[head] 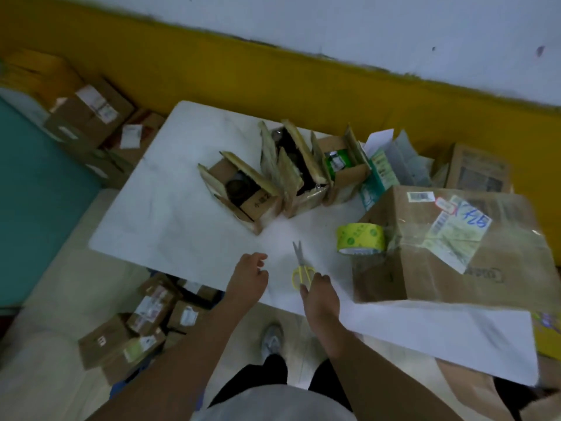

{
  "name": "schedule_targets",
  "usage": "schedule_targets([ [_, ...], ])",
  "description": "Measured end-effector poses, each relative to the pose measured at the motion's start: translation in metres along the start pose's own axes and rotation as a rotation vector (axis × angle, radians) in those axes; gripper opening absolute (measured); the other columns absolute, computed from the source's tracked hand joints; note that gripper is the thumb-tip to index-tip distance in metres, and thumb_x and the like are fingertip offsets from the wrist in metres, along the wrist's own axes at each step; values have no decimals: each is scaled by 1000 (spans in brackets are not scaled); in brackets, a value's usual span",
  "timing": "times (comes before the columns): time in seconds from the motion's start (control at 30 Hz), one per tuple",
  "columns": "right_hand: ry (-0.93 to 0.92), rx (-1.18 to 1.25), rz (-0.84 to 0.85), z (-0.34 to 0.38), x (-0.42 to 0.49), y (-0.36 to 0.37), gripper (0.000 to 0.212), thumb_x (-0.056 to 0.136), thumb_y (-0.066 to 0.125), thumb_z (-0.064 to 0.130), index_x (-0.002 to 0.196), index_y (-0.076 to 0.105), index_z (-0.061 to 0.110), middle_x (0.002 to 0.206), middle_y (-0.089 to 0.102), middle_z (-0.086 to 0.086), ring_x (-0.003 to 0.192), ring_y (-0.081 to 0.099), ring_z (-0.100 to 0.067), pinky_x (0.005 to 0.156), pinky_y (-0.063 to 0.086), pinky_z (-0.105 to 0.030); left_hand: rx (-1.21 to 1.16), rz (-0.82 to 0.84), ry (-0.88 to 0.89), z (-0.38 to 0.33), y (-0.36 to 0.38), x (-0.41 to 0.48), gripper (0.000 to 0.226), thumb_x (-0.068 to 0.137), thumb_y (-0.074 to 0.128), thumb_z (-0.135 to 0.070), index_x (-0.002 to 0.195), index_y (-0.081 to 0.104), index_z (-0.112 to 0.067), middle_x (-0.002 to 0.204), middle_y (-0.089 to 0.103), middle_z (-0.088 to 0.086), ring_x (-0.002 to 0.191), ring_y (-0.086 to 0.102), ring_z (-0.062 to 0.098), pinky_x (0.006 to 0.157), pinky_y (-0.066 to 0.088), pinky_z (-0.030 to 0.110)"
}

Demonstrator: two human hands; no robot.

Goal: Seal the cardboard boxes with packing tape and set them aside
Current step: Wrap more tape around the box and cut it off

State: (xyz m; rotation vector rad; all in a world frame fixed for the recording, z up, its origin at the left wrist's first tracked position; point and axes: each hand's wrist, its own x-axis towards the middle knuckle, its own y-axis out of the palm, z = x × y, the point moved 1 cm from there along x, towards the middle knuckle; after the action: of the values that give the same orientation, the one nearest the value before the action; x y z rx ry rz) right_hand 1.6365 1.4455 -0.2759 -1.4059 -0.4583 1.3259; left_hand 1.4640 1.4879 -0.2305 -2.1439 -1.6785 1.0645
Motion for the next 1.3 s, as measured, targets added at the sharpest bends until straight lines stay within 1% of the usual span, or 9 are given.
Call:
schedule_targets([
  [0.23,32,-63,6,20,31,11,22,99,50,23,118,52,14,121,55,-6,104,64,-22,82,51,-32,54,28,22,15,21,-17,38,92,50,-3,129,54,-13,116,53,7,94,54,14,85,46,25],
  [0.33,21,-21,89,20,30,7,33,90,59,41,111,59,15,111,63,-5,101,65,-22,74,47,-29,-2,-24,61,12,14,-16,36,93,50,-2,127,56,-13,112,54,5,94,55,14,86,46,24],
  [0.5,74,707,249,23,-7,-43,27,83,70,28,92,62,5,65,66,-3,48,64,-2,50,45,-19,-43,-120,-24,28,-17,0,31,96,47,-3,124,59,-12,110,59,8,102,58,22,89,46,29],
  [0.63,-147,899,7,20,-50,-126,14,85,72,31,90,69,18,72,70,0,55,58,-4,58,47,-27,-68,-69,-36,-4,-15,10,28,101,46,-13,126,59,-12,119,60,10,103,56,20,91,44,30],
  [0.7,-230,809,-266,6,-50,-182,5,86,69,29,88,69,24,69,67,6,61,59,1,56,42,-14,-128,-25,74,-53,-3,22,27,101,46,-18,125,59,-16,117,61,7,100,57,21,88,46,33],
  [0.83,-52,778,-633,-49,-13,-241,14,93,60,29,84,63,19,71,60,4,70,57,-3,63,39,-29,-175,105,313,-166,34,40,34,96,54,-23,129,54,-16,109,56,0,103,57,18,90,48,36],
  [1.07,-6,847,-581,-82,10,-224,32,91,53,50,83,62,20,74,62,1,77,59,-20,73,48,-43,-61,592,309,-194,53,57,36,89,64,-45,117,65,-22,91,73,0,70,68,8,73,55,31],
  [1.2,-36,819,-485,-73,3,-235,37,88,50,56,85,62,22,81,63,0,82,60,-22,77,51,-47,83,545,365,-193,41,61,35,90,62,-47,113,69,-21,109,69,2,97,65,12,89,55,41],
  [1.3,-40,856,-316,-67,-21,-262,25,95,54,47,87,68,27,82,66,4,75,60,-19,63,49,-33,65,627,363,-188,31,52,32,79,67,-57,106,69,-39,115,68,-8,106,63,8,97,51,39],
])
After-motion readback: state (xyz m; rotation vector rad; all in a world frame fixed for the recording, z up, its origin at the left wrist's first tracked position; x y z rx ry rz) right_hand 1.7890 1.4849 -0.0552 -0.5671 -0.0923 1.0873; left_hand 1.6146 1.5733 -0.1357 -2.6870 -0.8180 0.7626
